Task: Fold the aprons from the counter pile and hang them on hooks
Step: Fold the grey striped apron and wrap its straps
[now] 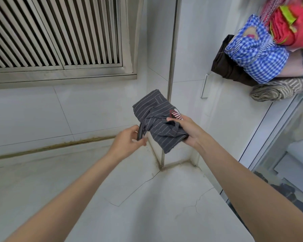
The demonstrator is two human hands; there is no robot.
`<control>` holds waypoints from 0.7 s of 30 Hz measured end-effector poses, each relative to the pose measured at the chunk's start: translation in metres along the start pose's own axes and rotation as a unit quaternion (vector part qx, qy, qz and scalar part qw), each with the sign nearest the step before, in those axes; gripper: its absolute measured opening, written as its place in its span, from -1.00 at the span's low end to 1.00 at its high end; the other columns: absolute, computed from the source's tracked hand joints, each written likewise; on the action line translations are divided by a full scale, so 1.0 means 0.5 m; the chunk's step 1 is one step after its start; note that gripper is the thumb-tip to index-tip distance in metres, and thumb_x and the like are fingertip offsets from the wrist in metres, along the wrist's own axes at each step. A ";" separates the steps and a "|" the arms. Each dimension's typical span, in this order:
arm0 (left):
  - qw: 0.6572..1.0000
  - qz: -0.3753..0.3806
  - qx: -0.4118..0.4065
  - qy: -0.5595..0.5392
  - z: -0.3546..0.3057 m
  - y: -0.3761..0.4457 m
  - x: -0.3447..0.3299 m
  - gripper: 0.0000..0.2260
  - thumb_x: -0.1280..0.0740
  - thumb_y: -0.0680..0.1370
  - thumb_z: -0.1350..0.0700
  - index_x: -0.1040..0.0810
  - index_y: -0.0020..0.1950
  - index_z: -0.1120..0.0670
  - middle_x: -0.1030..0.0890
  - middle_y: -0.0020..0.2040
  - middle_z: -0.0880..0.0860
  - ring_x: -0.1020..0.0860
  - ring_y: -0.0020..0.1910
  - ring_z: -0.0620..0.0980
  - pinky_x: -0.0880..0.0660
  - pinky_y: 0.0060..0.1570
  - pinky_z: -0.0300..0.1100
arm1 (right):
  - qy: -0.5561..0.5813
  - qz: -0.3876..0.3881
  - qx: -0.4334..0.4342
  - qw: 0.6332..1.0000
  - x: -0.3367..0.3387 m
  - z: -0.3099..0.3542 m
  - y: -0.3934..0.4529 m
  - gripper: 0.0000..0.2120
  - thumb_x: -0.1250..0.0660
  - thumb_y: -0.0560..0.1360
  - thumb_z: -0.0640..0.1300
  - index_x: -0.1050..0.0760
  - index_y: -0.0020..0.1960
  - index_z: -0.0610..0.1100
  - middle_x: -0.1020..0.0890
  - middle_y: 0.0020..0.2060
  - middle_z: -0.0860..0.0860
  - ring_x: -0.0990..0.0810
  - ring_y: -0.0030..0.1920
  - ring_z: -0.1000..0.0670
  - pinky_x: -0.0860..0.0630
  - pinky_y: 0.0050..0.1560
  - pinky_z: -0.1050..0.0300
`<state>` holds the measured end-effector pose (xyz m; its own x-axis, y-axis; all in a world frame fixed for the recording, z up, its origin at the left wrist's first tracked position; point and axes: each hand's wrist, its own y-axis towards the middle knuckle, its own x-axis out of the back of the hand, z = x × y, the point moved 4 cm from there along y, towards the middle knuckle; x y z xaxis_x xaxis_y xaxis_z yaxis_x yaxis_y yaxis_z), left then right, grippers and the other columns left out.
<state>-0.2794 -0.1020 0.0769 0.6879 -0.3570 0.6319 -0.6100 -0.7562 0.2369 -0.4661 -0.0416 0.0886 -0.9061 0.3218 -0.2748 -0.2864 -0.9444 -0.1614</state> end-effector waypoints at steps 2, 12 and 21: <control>0.995 0.025 0.039 -0.093 -0.012 0.007 -0.009 -0.98 -0.34 0.54 0.16 -0.55 -0.05 0.08 -0.67 -0.23 -0.10 -0.60 -0.14 -0.16 -0.45 0.01 -0.19 | 0.048 -0.001 0.004 0.999 -0.013 -0.011 0.001 -0.69 -0.36 0.48 -0.24 -0.48 0.21 -0.11 -0.70 -0.17 -0.06 -0.68 -0.22 -0.01 -0.62 -0.18 0.09; 0.835 0.246 0.130 -0.474 -0.031 0.011 0.109 -0.35 -0.33 0.34 -0.32 -0.56 0.23 0.12 -0.59 0.18 0.18 -0.57 0.15 0.18 -0.53 0.03 0.13 | -0.319 0.263 0.031 0.910 -0.087 0.077 -0.080 -0.68 -0.43 0.41 -0.31 -0.53 0.10 -0.02 -0.66 -0.04 0.05 -0.64 -0.05 0.05 -0.58 -0.02 0.18; 0.938 -0.054 0.124 -0.318 -0.078 0.035 0.114 -0.88 -0.41 0.48 0.17 -0.51 -0.03 0.07 -0.64 -0.11 -0.01 -0.58 -0.02 -0.14 -0.29 0.23 -0.15 | -0.744 -0.101 0.531 0.393 -0.120 0.058 -0.093 -0.69 -0.18 0.32 -0.38 -0.57 -0.04 -0.15 -0.61 -0.11 -0.10 -0.55 -0.24 -0.12 -0.34 -0.21 0.09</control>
<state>-0.2664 -0.1144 0.1457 0.8837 -0.4673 0.0267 -0.4681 -0.8825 0.0454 -0.4075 -0.0187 0.1402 0.2148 0.7480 0.6280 0.3482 -0.6594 0.6663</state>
